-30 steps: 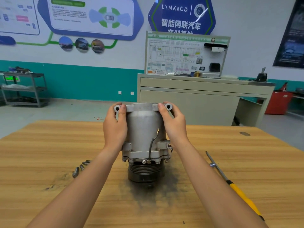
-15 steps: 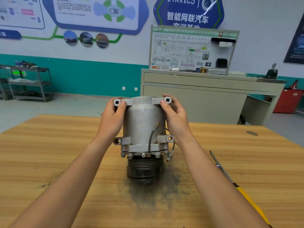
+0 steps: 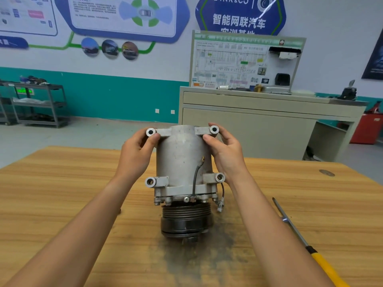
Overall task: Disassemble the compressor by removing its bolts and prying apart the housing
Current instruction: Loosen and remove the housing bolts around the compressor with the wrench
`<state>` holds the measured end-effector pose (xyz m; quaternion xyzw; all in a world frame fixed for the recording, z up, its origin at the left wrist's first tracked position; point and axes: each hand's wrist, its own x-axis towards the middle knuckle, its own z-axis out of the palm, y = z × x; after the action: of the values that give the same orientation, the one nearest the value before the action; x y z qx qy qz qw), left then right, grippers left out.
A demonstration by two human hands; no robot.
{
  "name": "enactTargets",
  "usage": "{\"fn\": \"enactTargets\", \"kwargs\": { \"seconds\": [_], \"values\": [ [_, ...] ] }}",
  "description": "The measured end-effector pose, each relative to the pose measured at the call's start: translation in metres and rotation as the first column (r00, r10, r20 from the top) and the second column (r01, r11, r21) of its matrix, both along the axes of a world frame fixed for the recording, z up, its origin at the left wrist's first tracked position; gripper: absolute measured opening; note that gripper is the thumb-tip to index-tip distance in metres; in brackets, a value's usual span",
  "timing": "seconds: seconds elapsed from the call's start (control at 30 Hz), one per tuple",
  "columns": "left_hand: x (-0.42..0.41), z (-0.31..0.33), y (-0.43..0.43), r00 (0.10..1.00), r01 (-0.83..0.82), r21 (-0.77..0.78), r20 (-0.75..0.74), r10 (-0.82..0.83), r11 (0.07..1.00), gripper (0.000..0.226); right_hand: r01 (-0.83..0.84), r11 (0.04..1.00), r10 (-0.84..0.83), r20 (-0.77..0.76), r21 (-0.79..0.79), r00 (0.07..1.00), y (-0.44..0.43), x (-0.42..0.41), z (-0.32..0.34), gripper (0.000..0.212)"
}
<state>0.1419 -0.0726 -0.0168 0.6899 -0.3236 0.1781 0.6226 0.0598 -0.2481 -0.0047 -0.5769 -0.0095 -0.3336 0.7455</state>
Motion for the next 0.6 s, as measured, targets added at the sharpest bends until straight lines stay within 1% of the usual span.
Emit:
{"fn": "enactTargets", "kwargs": {
  "seconds": [0.13,0.2,0.27,0.37,0.5,0.6],
  "values": [
    [0.003,-0.002,0.0,1.0,0.005,-0.005,0.024,-0.005,1.0,0.01,-0.008,1.0,0.008,0.008,-0.016,1.0,-0.002,0.0,-0.001,0.031],
    [0.005,-0.001,-0.001,0.999,0.01,0.006,0.039,-0.01,1.0,0.013,0.032,0.997,-0.034,-0.029,-0.071,0.999,-0.006,0.0,-0.001,0.03],
    [0.008,0.001,-0.004,0.999,0.014,0.019,0.052,-0.015,1.0,0.013,0.098,0.981,-0.11,-0.062,-0.164,0.992,-0.011,-0.001,-0.003,0.036],
    [0.012,0.001,-0.01,0.998,0.031,0.002,0.058,-0.032,1.0,0.012,0.183,0.944,-0.201,-0.039,-0.276,0.979,-0.018,0.0,-0.005,0.033],
    [0.02,0.001,-0.021,0.996,0.072,-0.013,0.061,-0.071,0.997,0.015,0.238,0.916,-0.259,-0.025,-0.324,0.965,-0.029,0.008,-0.008,0.029],
    [0.03,-0.001,-0.026,0.997,0.075,-0.024,0.022,-0.075,0.997,0.021,0.243,0.899,-0.273,-0.033,-0.365,0.961,-0.037,0.018,-0.009,0.027]
  ]
}}
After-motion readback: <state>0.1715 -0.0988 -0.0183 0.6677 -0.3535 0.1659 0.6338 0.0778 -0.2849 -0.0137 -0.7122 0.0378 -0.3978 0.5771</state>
